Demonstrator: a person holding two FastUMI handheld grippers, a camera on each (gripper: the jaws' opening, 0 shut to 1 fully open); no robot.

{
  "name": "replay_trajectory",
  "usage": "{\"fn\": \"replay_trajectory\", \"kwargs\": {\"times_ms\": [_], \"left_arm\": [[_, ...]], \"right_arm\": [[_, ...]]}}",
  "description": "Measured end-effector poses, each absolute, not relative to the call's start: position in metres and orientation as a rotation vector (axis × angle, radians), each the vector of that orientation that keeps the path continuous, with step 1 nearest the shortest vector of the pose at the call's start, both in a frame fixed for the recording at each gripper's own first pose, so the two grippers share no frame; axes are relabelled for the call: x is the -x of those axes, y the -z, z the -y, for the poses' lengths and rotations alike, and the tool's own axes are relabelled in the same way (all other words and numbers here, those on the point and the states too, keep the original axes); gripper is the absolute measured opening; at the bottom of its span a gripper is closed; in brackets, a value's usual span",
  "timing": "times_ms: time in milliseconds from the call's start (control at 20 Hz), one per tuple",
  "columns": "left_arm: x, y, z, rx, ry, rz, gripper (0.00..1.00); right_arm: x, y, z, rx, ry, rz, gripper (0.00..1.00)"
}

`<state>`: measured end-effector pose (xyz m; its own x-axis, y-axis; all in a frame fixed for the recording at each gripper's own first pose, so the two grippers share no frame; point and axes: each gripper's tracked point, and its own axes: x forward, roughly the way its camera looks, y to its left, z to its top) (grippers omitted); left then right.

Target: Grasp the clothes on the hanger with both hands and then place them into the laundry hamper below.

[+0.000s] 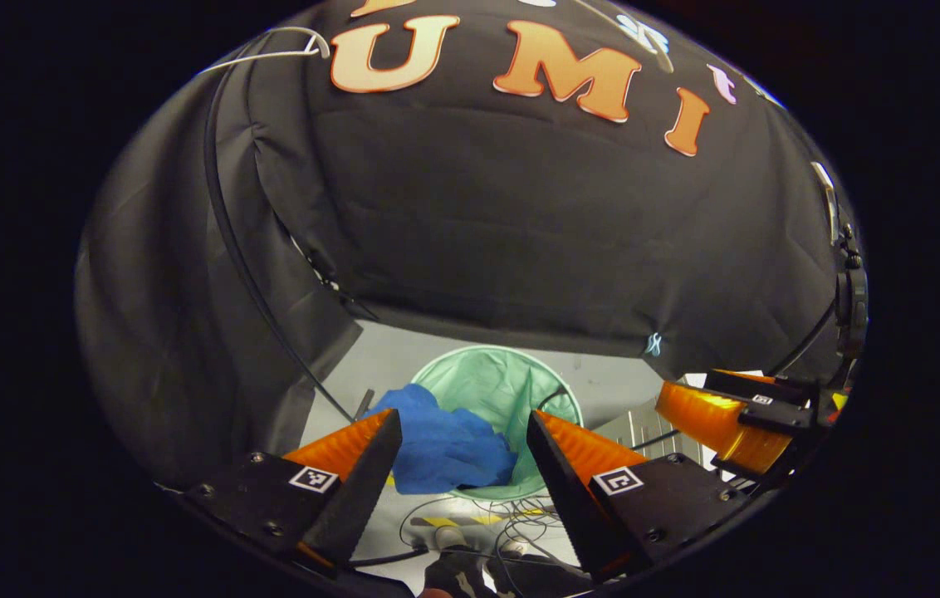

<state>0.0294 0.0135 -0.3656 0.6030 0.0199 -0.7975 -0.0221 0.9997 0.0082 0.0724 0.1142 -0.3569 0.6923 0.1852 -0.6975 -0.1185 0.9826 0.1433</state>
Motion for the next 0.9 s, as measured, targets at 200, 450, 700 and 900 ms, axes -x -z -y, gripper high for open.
{"fn": "replay_trajectory", "kwargs": {"times_ms": [200,450,700,900], "left_arm": [[-0.044,0.3,0.002,0.014,0.018,-0.792,0.97],[-0.065,0.22,0.014,-0.002,0.07,-0.609,0.96],[-0.079,0.155,0.026,-0.004,0.093,-0.434,0.95],[-0.085,0.115,0.026,-0.006,0.086,-0.339,0.96]], "right_arm": [[-0.072,0.28,-0.121,-0.135,-0.173,-0.642,0.98],[-0.076,0.194,-0.108,-0.129,-0.148,-0.413,0.98],[-0.068,0.131,-0.093,-0.094,-0.124,-0.266,0.98],[-0.064,0.087,-0.08,-0.095,-0.101,-0.166,0.88]]}}
